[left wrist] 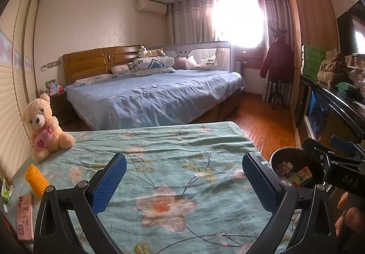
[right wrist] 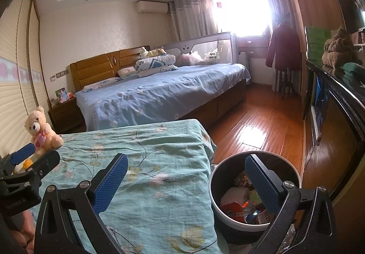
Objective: Collect trash
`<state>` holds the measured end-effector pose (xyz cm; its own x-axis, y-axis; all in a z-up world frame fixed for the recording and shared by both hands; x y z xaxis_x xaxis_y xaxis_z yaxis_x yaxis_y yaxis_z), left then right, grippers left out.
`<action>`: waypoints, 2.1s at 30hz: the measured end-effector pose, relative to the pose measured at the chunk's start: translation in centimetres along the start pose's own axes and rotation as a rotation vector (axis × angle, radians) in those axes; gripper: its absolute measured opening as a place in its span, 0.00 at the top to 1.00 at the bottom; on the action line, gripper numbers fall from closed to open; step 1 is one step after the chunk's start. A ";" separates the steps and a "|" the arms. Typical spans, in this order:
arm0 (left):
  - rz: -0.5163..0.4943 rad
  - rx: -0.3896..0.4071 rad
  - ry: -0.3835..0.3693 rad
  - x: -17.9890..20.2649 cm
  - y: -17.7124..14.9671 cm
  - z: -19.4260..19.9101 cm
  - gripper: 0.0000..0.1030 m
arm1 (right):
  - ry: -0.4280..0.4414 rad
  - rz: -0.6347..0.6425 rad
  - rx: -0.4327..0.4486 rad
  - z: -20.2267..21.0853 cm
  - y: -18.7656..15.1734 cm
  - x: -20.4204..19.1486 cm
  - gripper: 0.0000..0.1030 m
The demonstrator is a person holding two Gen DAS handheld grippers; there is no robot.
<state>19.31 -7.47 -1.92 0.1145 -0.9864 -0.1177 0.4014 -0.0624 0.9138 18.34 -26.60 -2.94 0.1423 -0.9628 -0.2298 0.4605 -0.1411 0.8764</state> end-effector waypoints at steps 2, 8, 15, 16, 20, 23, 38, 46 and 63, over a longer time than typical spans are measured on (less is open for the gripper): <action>-0.001 -0.002 -0.001 0.0 0.0 0.1 0.01 | -0.002 0.001 -0.002 0.0 0.0 0.0 0.00; 0.005 -0.005 -0.007 -0.1 0.0 -0.1 0.01 | 0.002 0.000 0.000 0.0 0.0 0.0 0.00; 0.003 -0.008 -0.008 -0.2 0.1 -0.2 0.01 | 0.004 0.001 0.001 0.1 0.1 -0.1 0.00; 0.003 -0.008 -0.010 -0.3 0.1 -0.2 0.01 | 0.005 0.001 0.001 0.1 0.1 -0.1 0.00; 0.003 -0.006 -0.009 -0.2 0.1 -0.1 0.01 | 0.007 0.004 -0.002 0.2 0.1 -0.1 0.00; 0.004 -0.008 -0.010 -0.2 0.0 -0.1 0.01 | 0.006 0.004 -0.003 0.2 0.1 -0.1 0.00; 0.001 -0.007 -0.013 -0.2 0.0 -0.2 0.01 | 0.007 0.003 -0.005 0.3 0.1 -0.2 0.00; -0.002 -0.006 -0.017 -0.1 0.0 -0.1 0.01 | 0.007 0.004 -0.006 0.3 0.1 -0.1 0.00; -0.005 -0.010 -0.025 0.0 -0.1 -0.2 0.01 | 0.010 0.001 -0.009 0.2 0.1 -0.2 0.00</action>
<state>19.43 -7.43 -2.06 0.0895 -0.9897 -0.1119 0.4106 -0.0657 0.9095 18.16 -26.48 -2.77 0.1514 -0.9605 -0.2334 0.4680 -0.1383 0.8728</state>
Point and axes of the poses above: each gripper's, at about its wrist camera, not at the fingertips, and z roughly against the way its jaws point, x to its right, y to its top, the point moved 7 cm from there along -z, roughly the way its jaws point, and after that the axes turned 13 degrees about y, right-handed, at the moved point
